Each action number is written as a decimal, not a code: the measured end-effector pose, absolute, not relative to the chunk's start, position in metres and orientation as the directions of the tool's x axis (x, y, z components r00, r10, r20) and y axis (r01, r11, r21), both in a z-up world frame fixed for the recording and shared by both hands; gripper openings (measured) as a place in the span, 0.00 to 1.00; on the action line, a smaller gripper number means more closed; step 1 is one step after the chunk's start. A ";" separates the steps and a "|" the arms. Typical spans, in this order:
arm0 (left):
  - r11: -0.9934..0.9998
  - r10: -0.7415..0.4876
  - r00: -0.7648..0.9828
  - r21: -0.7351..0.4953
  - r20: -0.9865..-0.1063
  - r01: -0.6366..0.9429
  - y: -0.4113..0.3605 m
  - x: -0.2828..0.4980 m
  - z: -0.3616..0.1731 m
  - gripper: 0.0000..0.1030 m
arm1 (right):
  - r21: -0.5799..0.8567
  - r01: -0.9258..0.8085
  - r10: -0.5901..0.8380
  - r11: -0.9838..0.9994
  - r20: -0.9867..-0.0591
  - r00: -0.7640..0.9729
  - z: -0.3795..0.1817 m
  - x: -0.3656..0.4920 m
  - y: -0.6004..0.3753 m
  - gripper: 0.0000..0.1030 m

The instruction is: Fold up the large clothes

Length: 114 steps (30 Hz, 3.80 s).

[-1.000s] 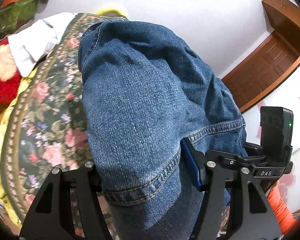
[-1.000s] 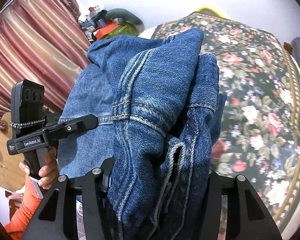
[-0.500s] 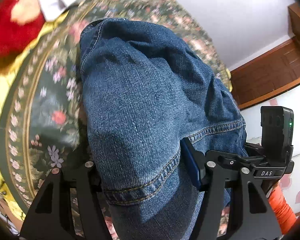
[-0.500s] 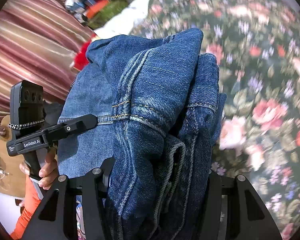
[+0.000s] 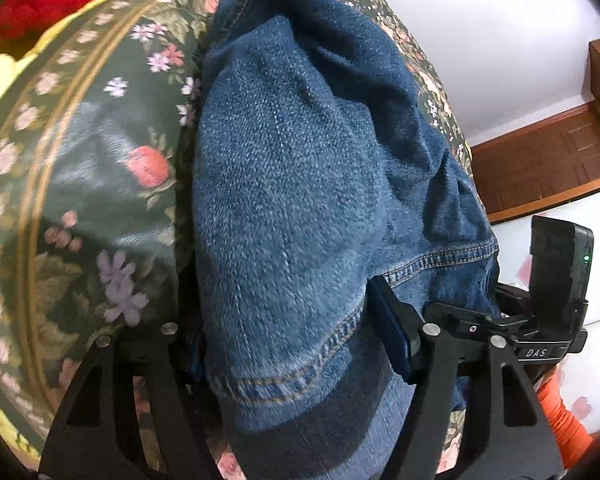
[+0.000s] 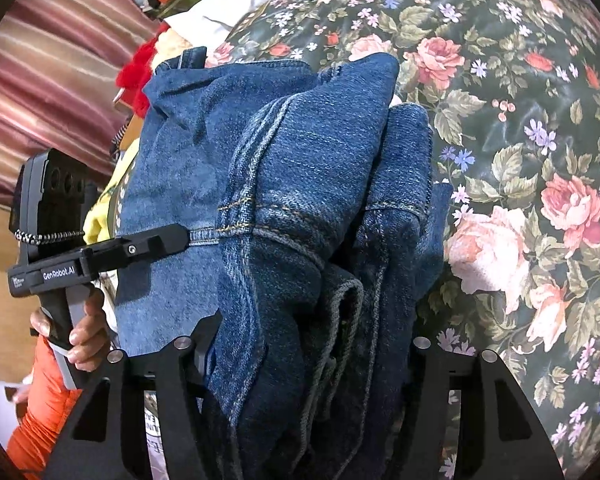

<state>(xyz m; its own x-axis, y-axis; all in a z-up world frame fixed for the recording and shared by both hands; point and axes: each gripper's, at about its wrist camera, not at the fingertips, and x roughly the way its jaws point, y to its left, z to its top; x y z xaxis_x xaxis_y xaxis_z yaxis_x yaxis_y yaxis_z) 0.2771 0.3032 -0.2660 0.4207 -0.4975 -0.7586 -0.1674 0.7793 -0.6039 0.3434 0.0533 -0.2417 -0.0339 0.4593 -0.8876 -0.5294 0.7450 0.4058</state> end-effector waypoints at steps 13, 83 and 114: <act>0.970 -0.047 0.550 -0.170 -0.834 -0.174 0.280 0.209 -0.178 0.66 | 0.222 -0.666 0.428 0.712 -0.889 0.160 -0.174 0.309 0.024 0.62; 0.951 0.295 0.737 0.111 -0.608 -0.289 0.233 0.221 -0.095 0.92 | 0.085 -0.620 0.496 0.780 -0.688 0.530 -0.092 0.312 -0.026 0.88; 0.949 0.296 0.919 -0.028 -0.260 -0.313 0.118 0.023 0.002 0.93 | 0.068 -0.587 0.580 0.806 -0.284 0.763 0.022 0.093 -0.101 1.00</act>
<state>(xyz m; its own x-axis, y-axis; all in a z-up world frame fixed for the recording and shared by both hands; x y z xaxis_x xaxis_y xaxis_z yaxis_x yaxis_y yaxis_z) 0.0226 0.1181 0.0018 0.9193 0.2956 -0.2597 -0.3132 0.9493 -0.0284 0.0934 -0.1007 0.0215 0.7634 0.5801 -0.2840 -0.5874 0.8064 0.0684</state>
